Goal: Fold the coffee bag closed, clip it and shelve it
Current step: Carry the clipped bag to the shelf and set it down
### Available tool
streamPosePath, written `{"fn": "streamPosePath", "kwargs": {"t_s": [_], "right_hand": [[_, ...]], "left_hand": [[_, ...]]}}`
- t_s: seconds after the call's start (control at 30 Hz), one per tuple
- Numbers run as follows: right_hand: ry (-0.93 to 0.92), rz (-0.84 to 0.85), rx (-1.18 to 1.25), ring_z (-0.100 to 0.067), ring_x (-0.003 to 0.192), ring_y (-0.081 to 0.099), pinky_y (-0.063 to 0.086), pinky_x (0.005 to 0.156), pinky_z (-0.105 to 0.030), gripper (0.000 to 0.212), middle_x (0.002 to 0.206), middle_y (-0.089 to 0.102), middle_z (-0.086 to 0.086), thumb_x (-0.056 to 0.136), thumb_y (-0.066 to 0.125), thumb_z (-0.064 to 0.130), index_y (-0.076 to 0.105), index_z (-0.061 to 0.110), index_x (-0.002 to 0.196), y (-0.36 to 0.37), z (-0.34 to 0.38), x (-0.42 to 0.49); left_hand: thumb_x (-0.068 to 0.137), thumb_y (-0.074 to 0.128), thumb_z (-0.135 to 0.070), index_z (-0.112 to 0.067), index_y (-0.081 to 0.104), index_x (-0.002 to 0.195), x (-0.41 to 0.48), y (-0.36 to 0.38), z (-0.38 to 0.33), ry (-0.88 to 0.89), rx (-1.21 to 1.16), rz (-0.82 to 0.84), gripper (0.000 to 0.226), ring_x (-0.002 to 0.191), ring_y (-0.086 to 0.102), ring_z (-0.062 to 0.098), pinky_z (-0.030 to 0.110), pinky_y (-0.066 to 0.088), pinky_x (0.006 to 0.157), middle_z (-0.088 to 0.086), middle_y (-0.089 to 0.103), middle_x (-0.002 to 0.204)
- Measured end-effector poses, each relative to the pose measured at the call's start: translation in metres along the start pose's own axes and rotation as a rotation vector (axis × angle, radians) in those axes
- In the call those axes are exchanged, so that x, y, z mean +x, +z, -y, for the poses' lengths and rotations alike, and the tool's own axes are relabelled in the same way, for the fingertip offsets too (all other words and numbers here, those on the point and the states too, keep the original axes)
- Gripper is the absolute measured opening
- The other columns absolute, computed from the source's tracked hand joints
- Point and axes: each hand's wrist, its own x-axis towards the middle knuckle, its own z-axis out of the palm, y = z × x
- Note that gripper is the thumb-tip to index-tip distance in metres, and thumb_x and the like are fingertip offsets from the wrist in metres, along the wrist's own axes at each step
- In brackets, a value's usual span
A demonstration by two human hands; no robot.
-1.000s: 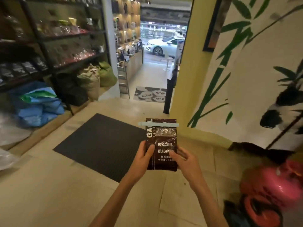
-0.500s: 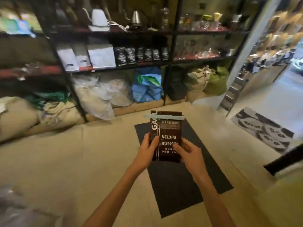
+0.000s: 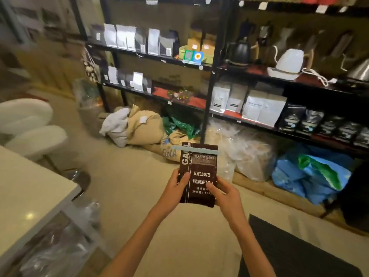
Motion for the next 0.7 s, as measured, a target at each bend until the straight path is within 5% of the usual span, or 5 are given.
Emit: {"fn": "streamPosePath", "kwargs": {"t_s": [0.33, 0.53, 0.7], "right_hand": [[0.021, 0.267, -0.012, -0.008, 0.090, 0.075, 0.063, 0.075, -0.035, 0.029, 0.101, 0.078, 0.009, 0.086, 0.074, 0.027, 0.068, 0.036, 0.113, 0.140, 0.014, 0.323], [0.065, 0.346, 0.037, -0.007, 0.081, 0.076, 0.060, 0.060, -0.024, 0.023, 0.087, 0.079, 0.014, 0.085, 0.075, 0.017, 0.070, 0.038, 0.092, 0.255, 0.041, 0.502], [0.086, 0.402, 0.071, 0.004, 0.074, 0.073, 0.054, 0.055, -0.013, 0.024, 0.096, 0.071, 0.009, 0.087, 0.073, 0.013, 0.063, 0.030, 0.100, 0.362, 0.057, 0.632]], "left_hand": [[0.098, 0.052, -0.034, -0.021, 0.048, 0.131, 0.257, -0.159, -0.030, 0.044, -0.027, -0.247, 0.035, 0.105, 0.069, 0.012, 0.025, 0.058, 0.081, 0.001, 0.067, 0.123], [0.097, 0.056, -0.032, -0.026, 0.050, 0.131, 0.411, -0.280, -0.064, 0.066, 0.002, -0.339, 0.034, 0.106, 0.069, 0.010, 0.018, 0.056, 0.076, -0.003, 0.070, 0.122], [0.091, 0.058, -0.042, -0.024, 0.047, 0.136, 0.533, -0.400, -0.087, 0.031, 0.042, -0.339, 0.051, 0.111, 0.066, 0.008, 0.017, 0.054, 0.080, -0.005, 0.066, 0.128]]}}
